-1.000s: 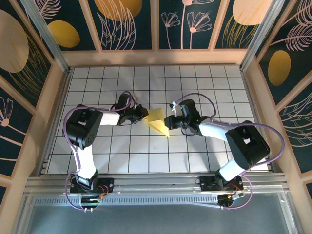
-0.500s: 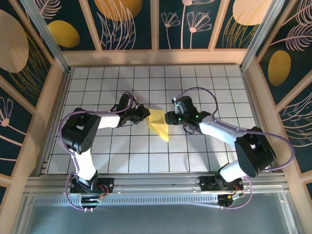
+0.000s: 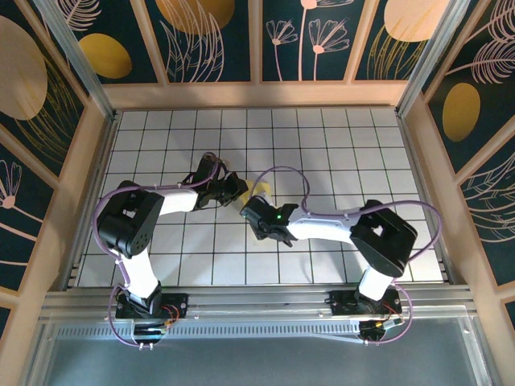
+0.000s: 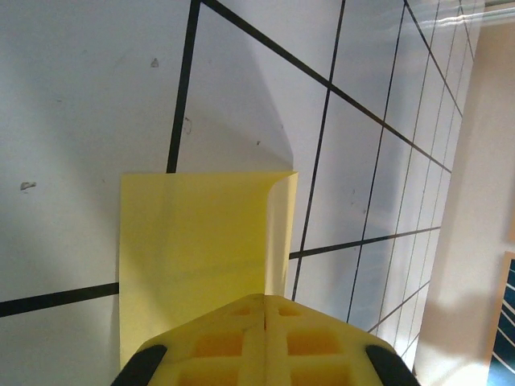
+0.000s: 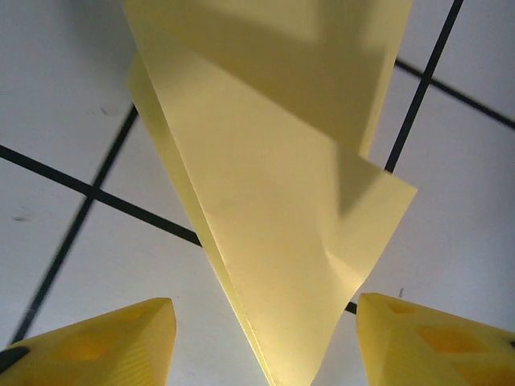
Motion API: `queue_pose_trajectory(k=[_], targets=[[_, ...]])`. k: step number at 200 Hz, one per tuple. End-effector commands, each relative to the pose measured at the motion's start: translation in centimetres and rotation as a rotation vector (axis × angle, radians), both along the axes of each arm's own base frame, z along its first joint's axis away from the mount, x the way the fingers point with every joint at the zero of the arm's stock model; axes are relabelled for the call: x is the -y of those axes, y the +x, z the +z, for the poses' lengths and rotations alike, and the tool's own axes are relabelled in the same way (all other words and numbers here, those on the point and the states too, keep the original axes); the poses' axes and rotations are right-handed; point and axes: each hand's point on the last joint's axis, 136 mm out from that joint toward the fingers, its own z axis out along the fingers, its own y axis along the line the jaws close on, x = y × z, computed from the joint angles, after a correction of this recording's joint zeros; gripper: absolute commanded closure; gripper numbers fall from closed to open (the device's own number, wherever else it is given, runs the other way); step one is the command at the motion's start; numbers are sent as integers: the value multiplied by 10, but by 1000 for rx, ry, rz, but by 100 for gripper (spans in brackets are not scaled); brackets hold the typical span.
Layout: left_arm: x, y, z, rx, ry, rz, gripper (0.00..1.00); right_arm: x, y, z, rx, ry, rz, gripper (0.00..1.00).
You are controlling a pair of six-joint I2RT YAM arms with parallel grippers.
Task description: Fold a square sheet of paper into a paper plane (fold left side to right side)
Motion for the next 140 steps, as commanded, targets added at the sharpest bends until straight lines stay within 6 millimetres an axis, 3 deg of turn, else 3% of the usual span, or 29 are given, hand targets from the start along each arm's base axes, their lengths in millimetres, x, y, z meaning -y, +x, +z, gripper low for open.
queue_pose_trajectory(k=[1, 140], targets=[[3, 1, 9, -2, -6, 2, 100, 1, 9, 2, 62, -60, -49, 40], [3, 1, 10, -3, 1, 1, 100, -1, 15, -9, 89, -96, -40, 66]])
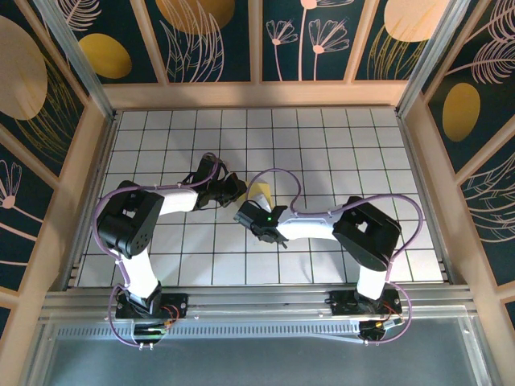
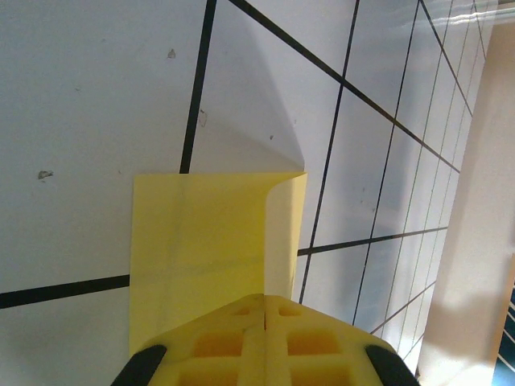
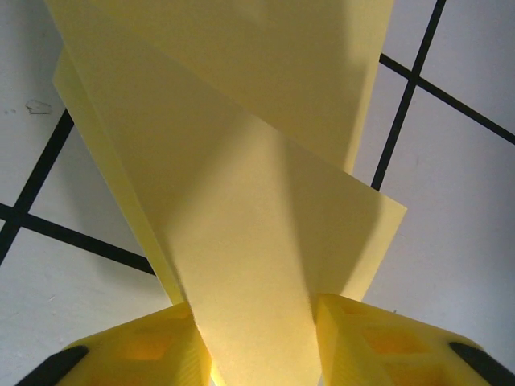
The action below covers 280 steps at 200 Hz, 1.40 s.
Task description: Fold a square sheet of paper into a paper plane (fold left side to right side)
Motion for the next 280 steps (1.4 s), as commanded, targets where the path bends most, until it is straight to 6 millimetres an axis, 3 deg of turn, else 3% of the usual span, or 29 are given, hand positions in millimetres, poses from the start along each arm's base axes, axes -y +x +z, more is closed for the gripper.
queue_pose_trajectory(k=[1, 120, 156, 186, 191, 235, 280], targets=[[4, 3, 12, 12, -8, 0, 100, -4, 5, 5, 33, -3, -7, 66], [2, 2, 13, 13, 1, 2, 98, 1, 0, -4, 10, -17, -9, 87], [-3, 3, 19, 35, 17, 10, 86, 3, -1, -9, -5, -13, -11, 94], [-24, 4, 23, 42, 26, 48, 72, 5, -2, -12, -22, 9, -17, 97], [-29, 5, 34, 69, 20, 56, 69, 5, -2, -12, -26, 14, -16, 97], [-75, 1, 44, 89, 92, 108, 60, 2, -3, -6, -108, 166, 2, 98], [-75, -12, 43, 79, 77, 64, 59, 4, -11, -9, -265, 388, 22, 99]])
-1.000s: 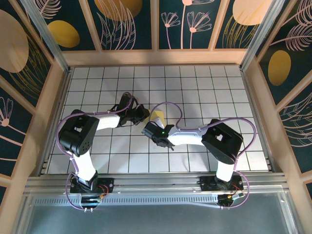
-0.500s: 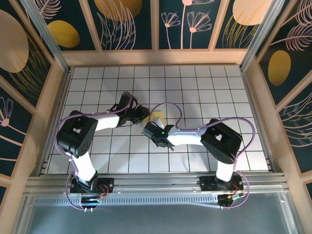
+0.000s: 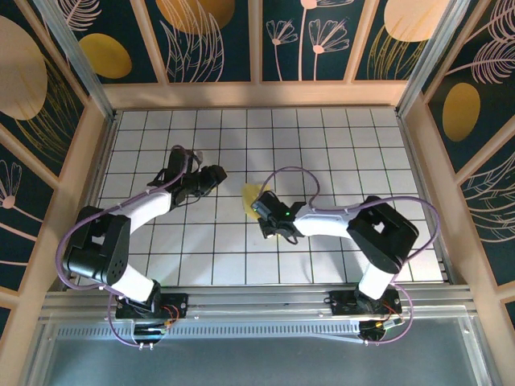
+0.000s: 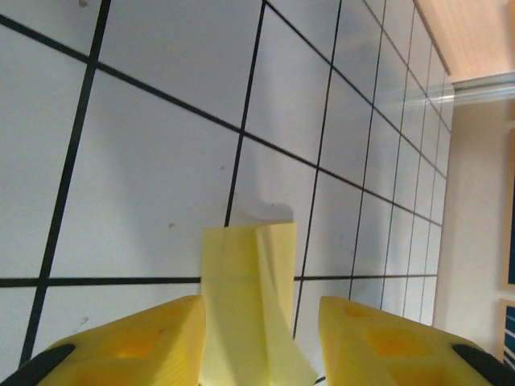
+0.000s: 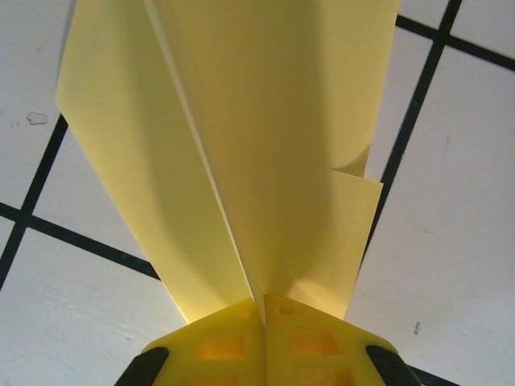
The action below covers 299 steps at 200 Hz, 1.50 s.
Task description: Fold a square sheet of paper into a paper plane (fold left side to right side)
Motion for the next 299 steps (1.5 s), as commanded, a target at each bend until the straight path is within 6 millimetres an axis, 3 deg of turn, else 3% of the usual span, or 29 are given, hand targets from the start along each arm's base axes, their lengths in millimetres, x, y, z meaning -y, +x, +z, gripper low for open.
queue_pose_trajectory(k=[1, 48, 100, 178, 223, 232, 299], targets=[[1, -20, -13, -49, 11, -54, 59, -4, -14, -2, -116, 143, 51, 99], [18, -35, -26, -86, -7, -124, 61, 6, -25, -10, -257, 285, 60, 98], [68, -43, -37, -115, -27, -220, 62, 22, -27, -21, -355, 389, 21, 98], [115, -43, -56, -152, -23, -295, 62, 25, -26, -27, -383, 409, 18, 97], [119, -48, -75, -203, 11, -296, 62, 25, -25, -27, -384, 410, 20, 97], [124, -40, -68, -182, 9, -297, 62, 25, -25, -26, -384, 410, 23, 97], [112, -41, -94, -242, 116, -283, 61, 21, -24, -24, -389, 422, 38, 93]])
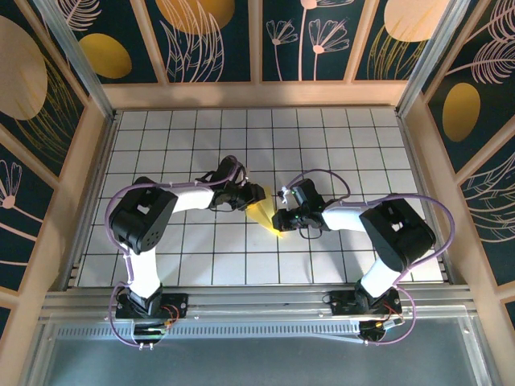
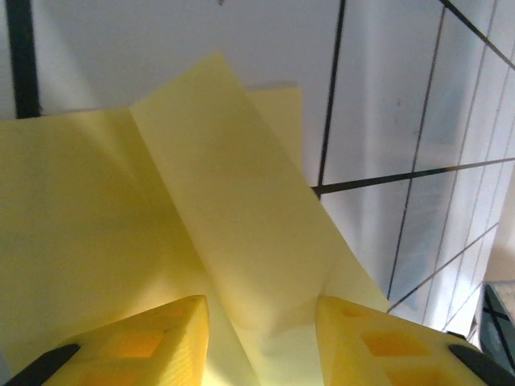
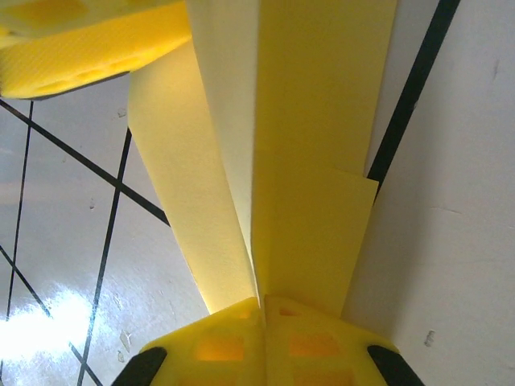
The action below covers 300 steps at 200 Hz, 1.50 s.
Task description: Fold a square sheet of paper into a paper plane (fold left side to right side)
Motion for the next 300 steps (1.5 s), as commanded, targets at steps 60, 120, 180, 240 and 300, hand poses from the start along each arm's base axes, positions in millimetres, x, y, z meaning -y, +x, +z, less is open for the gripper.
queue_pose_trajectory(k=[60, 120, 180, 240, 300], targets=[[-20, -12, -38, -85, 170, -16, 61, 7, -16, -15, -86, -39, 32, 89], [-22, -14, -44, -92, 184, -14, 61, -4, -11, 14, -68, 67, 42, 76], [-22, -14, -44, -91, 180, -10, 61, 0, 2, 57, -46, 232, 20, 55], [-22, -13, -41, -80, 179, -10, 61, 5, 23, 45, -98, 264, -19, 54], [-22, -12, -39, -76, 175, -4, 61, -3, 34, 35, -119, 278, -26, 61]])
